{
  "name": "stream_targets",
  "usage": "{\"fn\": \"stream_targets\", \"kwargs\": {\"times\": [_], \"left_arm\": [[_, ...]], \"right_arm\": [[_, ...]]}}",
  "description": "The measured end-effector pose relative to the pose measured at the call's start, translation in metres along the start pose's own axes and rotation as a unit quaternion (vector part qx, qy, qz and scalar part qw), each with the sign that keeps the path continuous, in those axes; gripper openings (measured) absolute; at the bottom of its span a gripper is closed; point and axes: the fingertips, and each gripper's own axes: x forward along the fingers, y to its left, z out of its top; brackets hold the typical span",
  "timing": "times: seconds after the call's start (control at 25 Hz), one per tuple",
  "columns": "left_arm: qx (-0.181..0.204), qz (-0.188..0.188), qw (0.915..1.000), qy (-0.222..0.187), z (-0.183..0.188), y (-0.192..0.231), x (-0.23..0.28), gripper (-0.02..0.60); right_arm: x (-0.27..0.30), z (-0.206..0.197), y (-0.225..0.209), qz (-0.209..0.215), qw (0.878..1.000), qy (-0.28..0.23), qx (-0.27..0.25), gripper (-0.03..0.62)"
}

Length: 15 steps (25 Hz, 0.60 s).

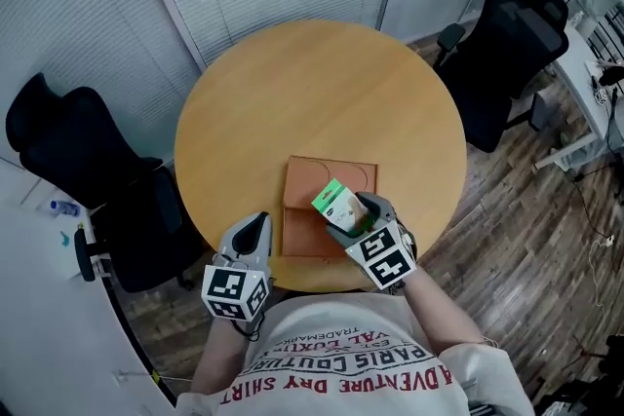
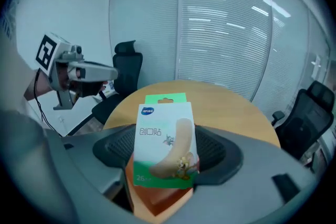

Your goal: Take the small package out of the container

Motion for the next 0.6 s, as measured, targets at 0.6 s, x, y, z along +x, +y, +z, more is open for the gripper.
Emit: {"fn": "stream_targets", "kwargs": {"times": [0.6], "left_arm": [[0.065,-0.054,0.9952,-0.049,0.062,-0.054,0.019,0.011]], "right_arm": [[-0.103,0.055,-0.067,-0.142,0.952,-0.249,0.106,0.357]]}}
